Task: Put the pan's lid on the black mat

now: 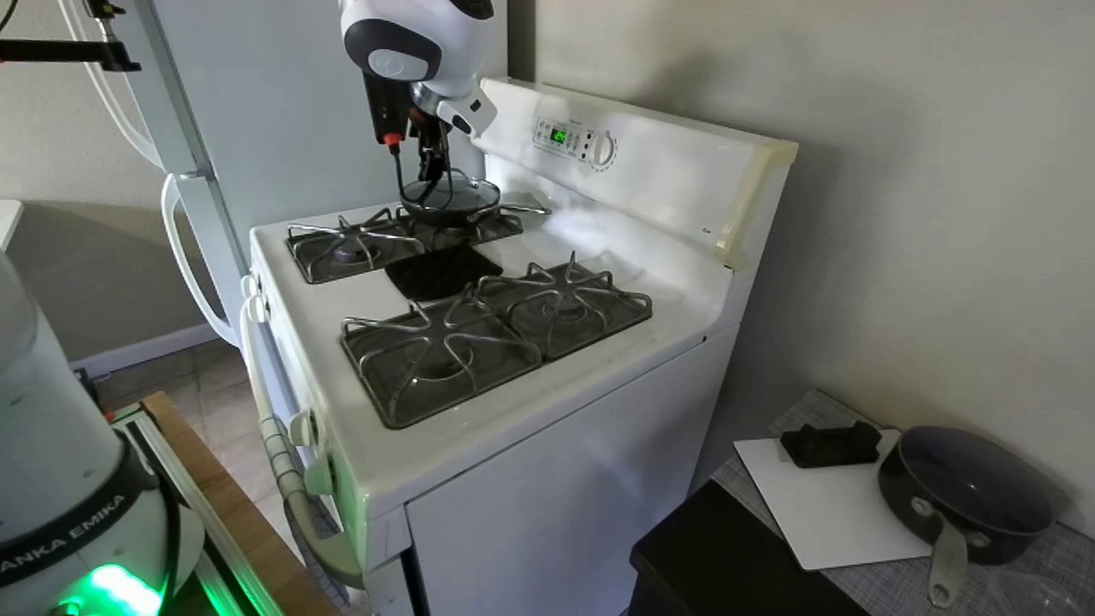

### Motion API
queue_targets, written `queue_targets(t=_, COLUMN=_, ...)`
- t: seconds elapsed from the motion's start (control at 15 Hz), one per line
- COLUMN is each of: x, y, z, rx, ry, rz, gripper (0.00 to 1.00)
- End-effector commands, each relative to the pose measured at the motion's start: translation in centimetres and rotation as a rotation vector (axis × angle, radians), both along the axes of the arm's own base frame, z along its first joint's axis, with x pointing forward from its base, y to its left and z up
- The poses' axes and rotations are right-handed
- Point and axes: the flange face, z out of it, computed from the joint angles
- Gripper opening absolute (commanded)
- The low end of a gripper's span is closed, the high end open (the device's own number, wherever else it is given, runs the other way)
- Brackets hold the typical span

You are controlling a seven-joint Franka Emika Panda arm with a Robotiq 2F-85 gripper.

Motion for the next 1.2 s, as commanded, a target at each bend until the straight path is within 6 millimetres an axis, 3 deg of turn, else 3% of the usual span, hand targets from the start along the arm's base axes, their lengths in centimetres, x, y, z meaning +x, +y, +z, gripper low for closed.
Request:
queue_targets(t=0.0, x=0.0, y=-0.1, z=0.1, rx=0.000, ry=0.000, rz=-0.001, gripper=1.00)
queue_targets(t=0.27, x=0.7, y=0.3, z=-0.3, rx=0.018, ry=0.017, rz=0.007, gripper=1.00)
queue_targets(t=0.67, x=3.4, y=1.3, z=0.0, rx=0.041, ry=-0.030, rz=0.005, gripper=1.00)
queue_targets(t=1.13, x=6.2, y=2.1, z=-1.9, rx=0.053, ry=-0.022, rz=0.006, gripper=1.00)
